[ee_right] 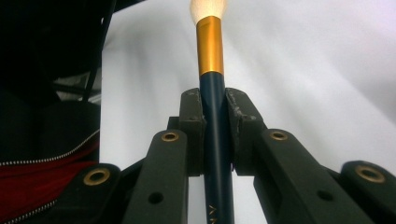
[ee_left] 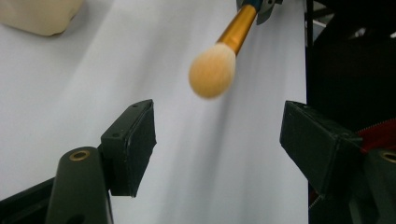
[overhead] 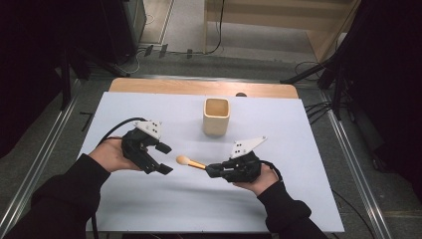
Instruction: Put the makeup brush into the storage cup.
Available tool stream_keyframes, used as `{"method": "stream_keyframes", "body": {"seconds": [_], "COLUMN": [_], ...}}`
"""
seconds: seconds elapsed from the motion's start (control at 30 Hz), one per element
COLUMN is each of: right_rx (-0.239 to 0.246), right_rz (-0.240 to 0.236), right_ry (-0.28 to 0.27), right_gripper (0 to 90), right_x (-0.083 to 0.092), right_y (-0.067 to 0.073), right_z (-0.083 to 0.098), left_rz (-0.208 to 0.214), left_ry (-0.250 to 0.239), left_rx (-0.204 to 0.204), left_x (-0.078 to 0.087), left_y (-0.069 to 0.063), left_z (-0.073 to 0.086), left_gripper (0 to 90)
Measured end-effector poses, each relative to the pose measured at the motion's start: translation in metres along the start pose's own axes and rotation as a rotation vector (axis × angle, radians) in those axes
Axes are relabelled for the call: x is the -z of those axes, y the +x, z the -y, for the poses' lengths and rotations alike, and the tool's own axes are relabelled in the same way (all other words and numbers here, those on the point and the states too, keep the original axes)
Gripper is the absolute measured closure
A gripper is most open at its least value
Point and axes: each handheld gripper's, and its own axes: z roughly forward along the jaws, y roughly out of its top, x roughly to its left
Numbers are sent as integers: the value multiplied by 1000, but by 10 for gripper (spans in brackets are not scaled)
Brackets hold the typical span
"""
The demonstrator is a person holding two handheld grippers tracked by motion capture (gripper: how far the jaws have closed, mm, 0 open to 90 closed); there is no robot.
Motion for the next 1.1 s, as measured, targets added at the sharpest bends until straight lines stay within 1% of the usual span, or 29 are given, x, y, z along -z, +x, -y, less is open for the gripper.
{"method": "stream_keyframes", "body": {"seconds": [0.03, 0.07, 0.1, 0.13, 0.17, 0.2, 0.23, 0.27, 0.37, 0.43, 0.47, 0.5, 0.57, 0.6, 0.67, 0.7, 0.73, 0.77, 0.8, 0.9, 0.93, 0.97, 1.0, 1.03, 1.1], "right_rx": [0, -8, -8, -21, -32, -32, -39, -39, -63, -74, -81, -85, -97, -101, -109, -110, -114, -114, -117, -122, -125, -125, -125, -125, -134], "right_rz": [0, 19, 19, 38, 46, 46, 59, 59, 68, 75, 88, 94, 107, 119, 119, 123, 127, 127, 129, 136, 147, 147, 158, 158, 166], "right_ry": [0, -18, -18, -36, -46, -46, -70, -70, -103, -115, -126, -134, -143, -150, -152, -157, -164, -164, -177, -192, -209, -209, -227, -227, -233], "right_gripper": [792, 791, 791, 791, 791, 791, 791, 791, 790, 791, 790, 790, 790, 790, 791, 790, 790, 790, 790, 790, 790, 790, 790, 790, 790], "right_x": [0, 3, 3, 6, 7, 7, 10, 10, 12, 12, 13, 13, 13, 13, 14, 14, 15, 15, 15, 16, 17, 17, 17, 17, 17], "right_y": [0, -1, -1, -2, -2, -2, -1, -1, -1, -1, -1, -1, -1, 0, 0, 0, 0, 0, 0, 1, 1, 1, 2, 2, 2], "right_z": [0, 1, 1, 2, 2, 2, 3, 3, 3, 3, 3, 3, 3, 3, 3, 3, 3, 3, 3, 4, 5, 5, 5, 5, 5], "left_rz": [0, -4, -4, -15, -14, -14, -25, -25, -39, -46, -59, -66, -65, -72, -71, -78, -97, -97, -98, -91, -97, -104, -102, -102, -97], "left_ry": [0, -30, -30, -65, -75, -75, -91, -91, -123, -141, -147, -155, -168, -172, -176, -180, -185, -185, -190, -223, -222, -226, -242, -242, -268], "left_rx": [0, 31, 31, 60, 72, 72, 84, 84, 109, 126, 139, 142, 144, 147, 152, 155, 165, 165, 169, 185, 189, 194, 204, 204, 222], "left_x": [0, 1, 1, 1, 1, 1, 0, 0, -2, -3, -5, -6, -8, -9, -10, -11, -13, -13, -13, -14, -14, -15, -15, -15, -16], "left_y": [0, -1, -1, -1, -2, -2, -3, -3, -6, -8, -10, -12, -14, -15, -16, -17, -19, -19, -20, -22, -22, -23, -24, -24, -25], "left_z": [0, 4, 4, 8, 9, 9, 12, 12, 16, 18, 19, 20, 20, 21, 21, 21, 21, 21, 21, 22, 21, 21, 21, 21, 21], "left_gripper": [274, 274, 274, 275, 276, 275, 274, 274, 272, 272, 273, 273, 273, 274, 274, 274, 274, 273, 274, 279, 278, 278, 275, 275, 273]}}
